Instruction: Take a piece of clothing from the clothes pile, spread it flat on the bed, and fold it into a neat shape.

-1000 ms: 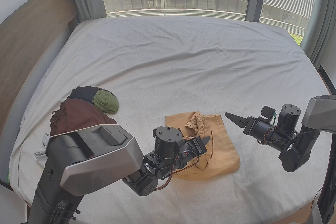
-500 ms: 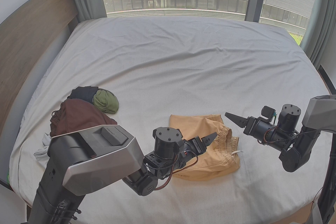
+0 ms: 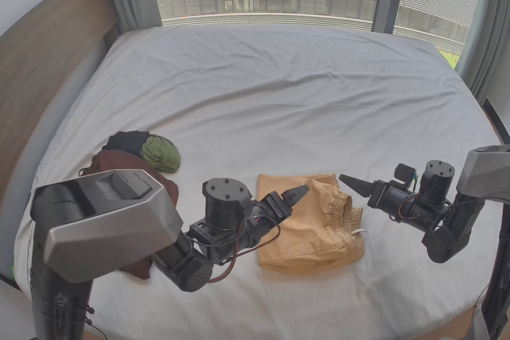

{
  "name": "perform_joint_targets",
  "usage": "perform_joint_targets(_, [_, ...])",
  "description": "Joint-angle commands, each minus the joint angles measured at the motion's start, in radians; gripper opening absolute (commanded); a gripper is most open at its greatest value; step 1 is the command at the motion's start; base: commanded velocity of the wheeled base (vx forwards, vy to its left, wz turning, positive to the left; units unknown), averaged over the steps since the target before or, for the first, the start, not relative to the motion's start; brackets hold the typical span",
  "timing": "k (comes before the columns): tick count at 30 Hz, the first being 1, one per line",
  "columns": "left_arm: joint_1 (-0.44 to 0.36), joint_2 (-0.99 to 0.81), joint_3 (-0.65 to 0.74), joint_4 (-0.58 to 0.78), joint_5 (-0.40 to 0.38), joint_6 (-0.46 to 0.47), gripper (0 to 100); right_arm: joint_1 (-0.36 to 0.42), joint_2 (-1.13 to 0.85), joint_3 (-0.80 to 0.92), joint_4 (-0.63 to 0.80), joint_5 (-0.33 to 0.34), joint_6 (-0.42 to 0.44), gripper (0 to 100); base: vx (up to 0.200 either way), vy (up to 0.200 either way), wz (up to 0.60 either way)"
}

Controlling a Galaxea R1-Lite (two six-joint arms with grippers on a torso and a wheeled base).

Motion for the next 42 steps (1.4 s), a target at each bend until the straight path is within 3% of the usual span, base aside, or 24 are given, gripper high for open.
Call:
perform_joint_targets(1, [0.027, -0.124, 0.101, 0.004, -0.011, -0.04, 100, 0.003, 0.015, 0.001, -0.002, 0.0, -0.001, 100, 0.0, 0.0, 0.0])
perform_joint_targets(4, [0.032, -0.164, 0.145, 0.007, -0.012, -0.08, 100, 0.003, 0.02, 0.001, -0.002, 0.0, -0.003, 100, 0.0, 0.0, 0.0])
perform_joint_targets(10, [0.078, -0.184, 0.228, -0.027, -0.017, -0.066, 100, 0.002, 0.018, 0.002, -0.002, 0.0, -0.003, 100, 0.0, 0.0, 0.0])
perform_joint_targets(19, [0.189, -0.185, 0.463, -0.286, -0.054, 0.158, 100, 0.012, 0.017, 0.013, 0.0, -0.004, -0.006, 100, 0.0, 0.0, 0.0])
perform_joint_targets(23, [0.235, -0.193, 0.535, -0.365, -0.098, 0.187, 100, 0.014, 0.018, 0.018, 0.0, -0.004, -0.006, 100, 0.0, 0.0, 0.0])
perform_joint_targets(30, [0.308, -0.259, 0.613, -0.365, -0.155, 0.196, 100, 0.018, 0.018, 0.028, 0.0, -0.008, -0.009, 100, 0.0, 0.0, 0.0])
perform_joint_targets(37, [0.354, -0.248, 0.639, -0.366, -0.187, 0.287, 100, 0.011, 0.018, 0.051, 0.001, -0.008, -0.012, 100, 0.0, 0.0, 0.0])
perform_joint_targets(42, [0.403, -0.236, 0.702, -0.369, -0.279, 0.417, 100, 0.011, 0.04, 0.094, 0.003, -0.008, -0.017, 100, 0.0, 0.0, 0.0])
